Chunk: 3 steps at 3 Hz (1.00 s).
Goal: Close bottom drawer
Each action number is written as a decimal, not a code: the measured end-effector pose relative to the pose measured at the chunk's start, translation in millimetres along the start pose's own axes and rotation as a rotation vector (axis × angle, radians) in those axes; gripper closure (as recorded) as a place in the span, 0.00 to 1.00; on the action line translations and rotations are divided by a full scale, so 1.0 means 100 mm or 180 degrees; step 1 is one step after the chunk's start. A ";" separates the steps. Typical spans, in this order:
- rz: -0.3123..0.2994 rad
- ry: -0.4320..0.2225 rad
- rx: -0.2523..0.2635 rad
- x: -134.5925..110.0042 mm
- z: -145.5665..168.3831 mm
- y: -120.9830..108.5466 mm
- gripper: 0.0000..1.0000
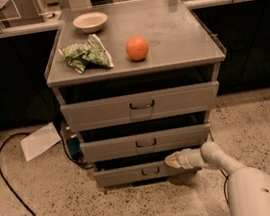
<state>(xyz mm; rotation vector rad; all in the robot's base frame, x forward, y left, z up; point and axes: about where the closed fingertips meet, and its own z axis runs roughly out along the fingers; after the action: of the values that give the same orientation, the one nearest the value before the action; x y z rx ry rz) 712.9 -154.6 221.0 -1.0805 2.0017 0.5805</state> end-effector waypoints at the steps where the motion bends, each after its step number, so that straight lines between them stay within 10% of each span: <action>1: 0.0001 0.0001 -0.0006 0.00 0.01 0.01 1.00; 3: 0.0103 0.0035 -0.0299 0.15 0.21 0.36 1.00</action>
Offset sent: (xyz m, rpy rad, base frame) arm -0.0361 0.0305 -0.0280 0.0472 0.0964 0.0725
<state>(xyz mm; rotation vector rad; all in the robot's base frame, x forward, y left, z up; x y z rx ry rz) 685.9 -128.0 197.4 -1.1111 2.0220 0.6931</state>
